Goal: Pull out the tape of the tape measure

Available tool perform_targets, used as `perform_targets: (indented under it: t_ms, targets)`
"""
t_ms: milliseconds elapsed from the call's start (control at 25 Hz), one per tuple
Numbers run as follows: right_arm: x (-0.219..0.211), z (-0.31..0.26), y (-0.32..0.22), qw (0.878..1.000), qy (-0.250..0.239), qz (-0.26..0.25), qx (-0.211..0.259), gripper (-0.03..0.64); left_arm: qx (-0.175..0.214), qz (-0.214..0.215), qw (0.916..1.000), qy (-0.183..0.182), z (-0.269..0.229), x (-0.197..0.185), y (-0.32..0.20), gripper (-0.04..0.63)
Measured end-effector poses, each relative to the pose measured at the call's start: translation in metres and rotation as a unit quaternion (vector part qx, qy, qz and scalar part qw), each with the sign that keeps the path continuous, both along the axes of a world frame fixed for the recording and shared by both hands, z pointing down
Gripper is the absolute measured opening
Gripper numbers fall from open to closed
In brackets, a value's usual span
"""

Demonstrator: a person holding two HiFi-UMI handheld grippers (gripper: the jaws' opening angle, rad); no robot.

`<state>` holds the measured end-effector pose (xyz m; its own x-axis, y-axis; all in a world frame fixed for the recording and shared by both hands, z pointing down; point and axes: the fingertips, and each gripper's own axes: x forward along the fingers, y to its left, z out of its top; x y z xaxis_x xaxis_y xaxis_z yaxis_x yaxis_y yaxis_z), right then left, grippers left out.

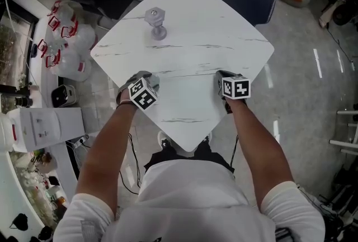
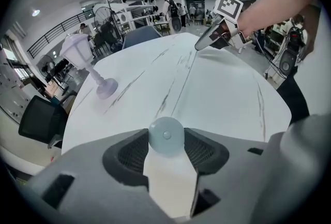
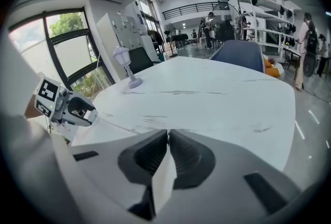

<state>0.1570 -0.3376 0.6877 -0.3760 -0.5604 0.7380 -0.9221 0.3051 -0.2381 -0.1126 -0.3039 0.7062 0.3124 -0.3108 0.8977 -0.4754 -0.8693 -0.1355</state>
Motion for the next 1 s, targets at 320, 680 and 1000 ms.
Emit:
perform_targets:
  t_ms: [320, 680, 1000]
  targets:
    - [-0.003, 0.014, 0.003, 1.0, 0.009, 0.004, -0.015, 0.026, -0.019, -0.01, 0.9997, 0.007, 0.01, -0.003, 0.002, 0.224]
    - [-0.002, 0.015, 0.003, 1.0, 0.014, 0.013, -0.01, 0.053, -0.021, -0.013, 0.9997, 0.004, 0.011, -0.005, 0.002, 0.235]
    - [0.0, 0.008, 0.004, 1.0, 0.007, 0.018, -0.006, 0.089, -0.018, -0.013, 0.9997, 0.006, 0.008, -0.005, 0.008, 0.265]
